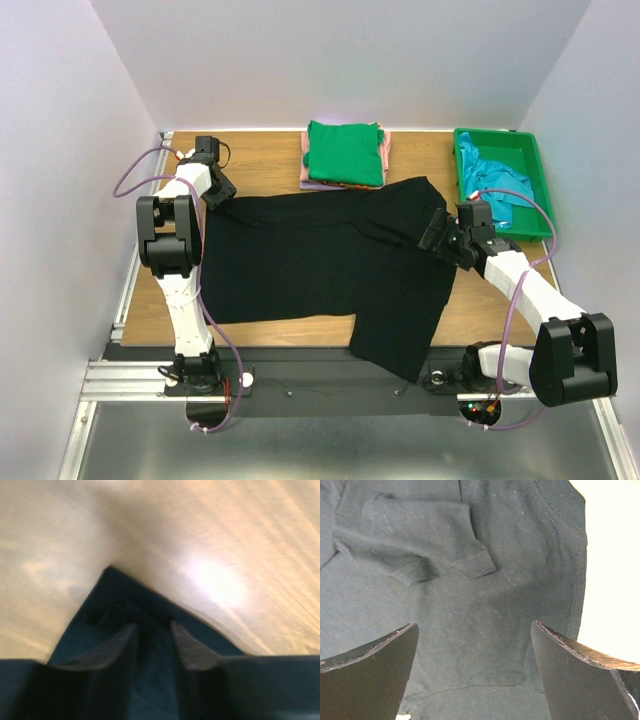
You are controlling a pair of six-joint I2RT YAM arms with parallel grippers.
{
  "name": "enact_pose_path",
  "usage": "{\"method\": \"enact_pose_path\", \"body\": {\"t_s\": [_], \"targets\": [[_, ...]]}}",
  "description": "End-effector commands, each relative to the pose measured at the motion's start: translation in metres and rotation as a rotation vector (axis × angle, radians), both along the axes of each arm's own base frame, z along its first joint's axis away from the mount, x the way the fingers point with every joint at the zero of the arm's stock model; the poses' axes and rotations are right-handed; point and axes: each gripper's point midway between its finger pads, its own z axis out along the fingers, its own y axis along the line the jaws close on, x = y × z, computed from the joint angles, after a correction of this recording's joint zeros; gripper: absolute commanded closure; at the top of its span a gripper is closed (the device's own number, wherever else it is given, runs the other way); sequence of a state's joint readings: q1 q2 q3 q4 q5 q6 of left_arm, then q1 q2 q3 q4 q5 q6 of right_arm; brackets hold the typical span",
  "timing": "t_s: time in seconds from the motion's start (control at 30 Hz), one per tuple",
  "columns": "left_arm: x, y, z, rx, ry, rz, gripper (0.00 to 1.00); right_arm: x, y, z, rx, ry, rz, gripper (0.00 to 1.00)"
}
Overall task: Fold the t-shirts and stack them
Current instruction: Fold the tshirt
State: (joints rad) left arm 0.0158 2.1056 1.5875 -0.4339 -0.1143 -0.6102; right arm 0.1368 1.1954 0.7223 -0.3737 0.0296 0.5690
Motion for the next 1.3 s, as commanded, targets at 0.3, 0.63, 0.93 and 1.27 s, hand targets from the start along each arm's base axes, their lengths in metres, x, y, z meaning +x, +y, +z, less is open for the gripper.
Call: {"method": "enact_pose_path", "body": {"t_s": [0.3,0.63,0.93,1.27], "targets": [[-0.008,-0.008,0.040,0.007,-0.068,-0.055,0.42,0.009,-0.002,0.003,-0.010,-0.021,0.006,0.00],[-0.017,-0.024,0.026,-0.072,-0.078,-0.099,0.57,0.009,-0.002,0.001,-0.014,-0.017,0.008,0.00],[-0.010,-0.024,0.035,-0.073,-0.090,-0.096,1.00,0.008,-0.002,0.001,-0.015,-0.015,0.009,0.00],[-0.062,-0.008,0.037,0.005,0.064,-0.057,1.00,0.009,0.002,-0.003,-0.005,0.001,0.032,0.00]]}}
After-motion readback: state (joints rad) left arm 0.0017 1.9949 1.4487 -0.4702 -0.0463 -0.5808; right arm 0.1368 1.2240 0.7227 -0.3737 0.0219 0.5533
